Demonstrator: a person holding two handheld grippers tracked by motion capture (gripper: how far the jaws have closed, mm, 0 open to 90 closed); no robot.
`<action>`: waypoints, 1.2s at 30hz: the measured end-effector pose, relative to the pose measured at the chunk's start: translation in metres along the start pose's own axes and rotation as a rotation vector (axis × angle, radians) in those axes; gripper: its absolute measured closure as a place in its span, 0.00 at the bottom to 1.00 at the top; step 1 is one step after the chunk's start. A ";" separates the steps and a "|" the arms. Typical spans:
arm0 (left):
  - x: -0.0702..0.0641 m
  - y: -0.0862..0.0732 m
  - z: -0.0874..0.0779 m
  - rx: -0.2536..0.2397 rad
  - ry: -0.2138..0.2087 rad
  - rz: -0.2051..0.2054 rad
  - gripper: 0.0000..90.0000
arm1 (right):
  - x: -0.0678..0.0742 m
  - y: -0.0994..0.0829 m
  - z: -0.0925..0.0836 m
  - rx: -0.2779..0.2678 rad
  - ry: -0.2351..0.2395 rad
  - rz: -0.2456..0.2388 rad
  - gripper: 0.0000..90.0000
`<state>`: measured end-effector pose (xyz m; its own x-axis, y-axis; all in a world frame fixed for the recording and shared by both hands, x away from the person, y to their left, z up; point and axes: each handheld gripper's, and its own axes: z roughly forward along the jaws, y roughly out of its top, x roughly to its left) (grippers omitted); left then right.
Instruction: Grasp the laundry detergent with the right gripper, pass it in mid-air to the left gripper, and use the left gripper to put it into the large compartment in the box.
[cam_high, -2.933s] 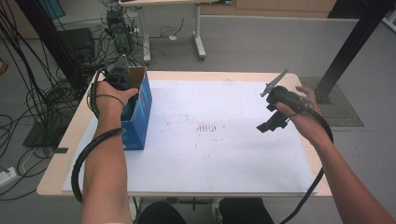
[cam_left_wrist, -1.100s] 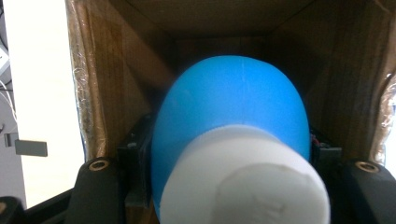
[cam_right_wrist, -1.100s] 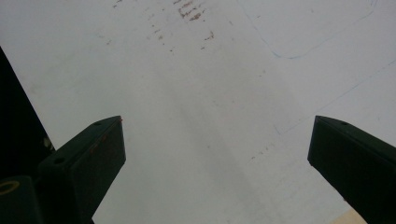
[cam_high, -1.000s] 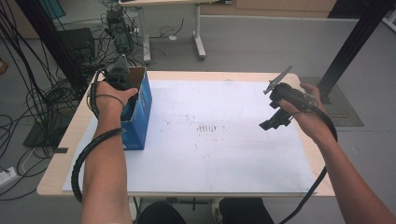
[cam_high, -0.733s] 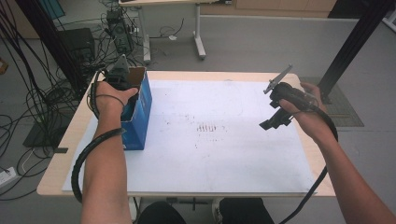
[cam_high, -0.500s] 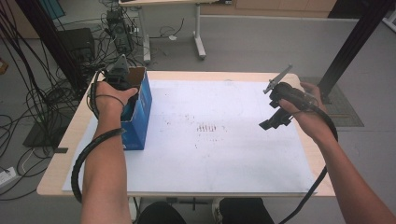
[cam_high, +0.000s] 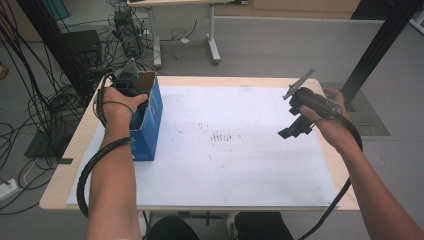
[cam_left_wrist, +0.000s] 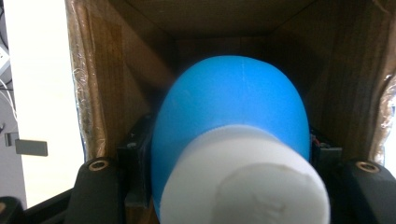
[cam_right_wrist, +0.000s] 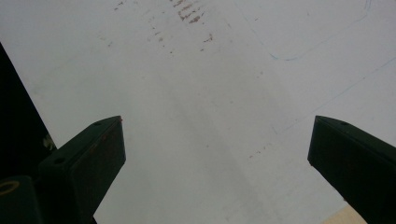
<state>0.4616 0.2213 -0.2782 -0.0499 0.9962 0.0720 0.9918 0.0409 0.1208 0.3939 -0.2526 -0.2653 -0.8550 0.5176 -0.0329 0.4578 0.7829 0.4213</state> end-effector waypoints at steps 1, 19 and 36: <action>0.000 0.000 0.000 0.000 -0.001 -0.001 0.40 | 0.000 0.000 0.000 0.000 0.000 0.000 0.04; -0.001 0.000 0.000 -0.001 0.001 0.000 0.40 | 0.000 -0.003 -0.003 -0.008 0.001 0.002 0.04; 0.000 -0.001 -0.001 -0.007 -0.002 -0.002 0.36 | 0.000 -0.006 -0.006 -0.020 0.003 0.000 0.04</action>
<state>0.4606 0.2211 -0.2770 -0.0512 0.9962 0.0698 0.9909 0.0419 0.1276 0.3898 -0.2589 -0.2623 -0.8557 0.5166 -0.0305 0.4527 0.7759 0.4394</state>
